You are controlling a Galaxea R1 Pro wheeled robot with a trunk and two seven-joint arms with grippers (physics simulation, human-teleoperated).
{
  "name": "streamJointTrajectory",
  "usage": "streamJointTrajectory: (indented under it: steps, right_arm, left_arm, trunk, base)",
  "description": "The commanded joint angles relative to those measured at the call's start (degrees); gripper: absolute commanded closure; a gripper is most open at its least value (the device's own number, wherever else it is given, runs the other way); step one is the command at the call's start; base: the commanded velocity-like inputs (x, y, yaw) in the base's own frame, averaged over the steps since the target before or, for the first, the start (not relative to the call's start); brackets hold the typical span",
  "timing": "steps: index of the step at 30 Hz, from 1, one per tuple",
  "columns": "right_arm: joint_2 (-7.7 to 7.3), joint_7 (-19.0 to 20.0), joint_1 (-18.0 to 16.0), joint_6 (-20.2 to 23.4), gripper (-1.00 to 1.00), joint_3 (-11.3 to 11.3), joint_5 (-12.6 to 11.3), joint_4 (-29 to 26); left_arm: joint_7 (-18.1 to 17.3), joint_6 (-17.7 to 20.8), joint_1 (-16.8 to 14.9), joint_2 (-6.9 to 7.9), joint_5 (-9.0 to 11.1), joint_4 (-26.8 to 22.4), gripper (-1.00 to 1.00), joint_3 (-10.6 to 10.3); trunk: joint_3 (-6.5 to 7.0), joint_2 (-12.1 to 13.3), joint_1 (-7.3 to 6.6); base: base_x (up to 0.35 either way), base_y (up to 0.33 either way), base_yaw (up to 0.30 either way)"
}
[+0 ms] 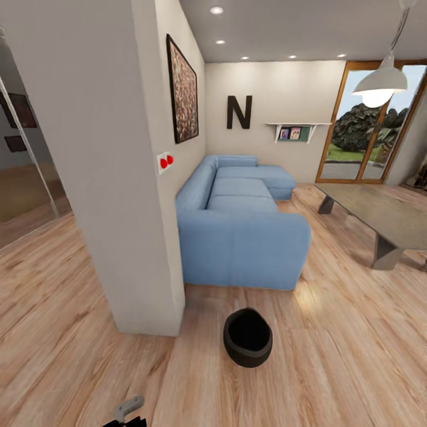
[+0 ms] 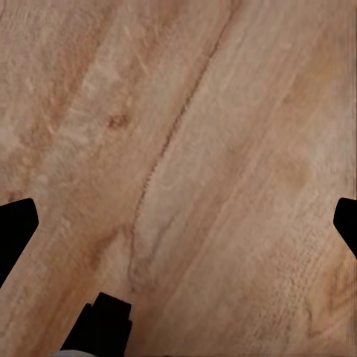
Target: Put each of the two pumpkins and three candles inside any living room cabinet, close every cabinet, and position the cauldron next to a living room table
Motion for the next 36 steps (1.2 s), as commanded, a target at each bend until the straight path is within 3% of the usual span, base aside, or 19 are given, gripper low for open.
streamJointTrajectory:
  steps: [1,17,36]
  right_arm:
    - [0.01,0.29,-0.07,0.08,-1.00,0.51,-0.55,0.09]
    - [0.01,0.29,-0.07,0.03,-1.00,0.54,-0.55,0.11]
    - [-0.06,0.29,-0.07,0.02,-1.00,0.50,-0.71,0.04]
  left_arm:
    - [0.13,0.11,-0.05,-0.03,0.34,0.05,-1.00,-0.48]
    - [0.13,0.20,-0.04,-0.13,0.36,0.07,-1.00,-0.48]
    - [0.17,0.07,-0.07,-0.07,0.43,0.00,-1.00,-0.48]
  trunk:
    - [-0.13,-0.02,0.02]
    - [-0.85,-0.02,0.02]
    - [-0.93,-0.02,0.02]
  base:
    - [0.278,-0.008,-0.208]
    - [0.118,-0.134,-0.240]
    - [0.001,-0.029,-0.019]
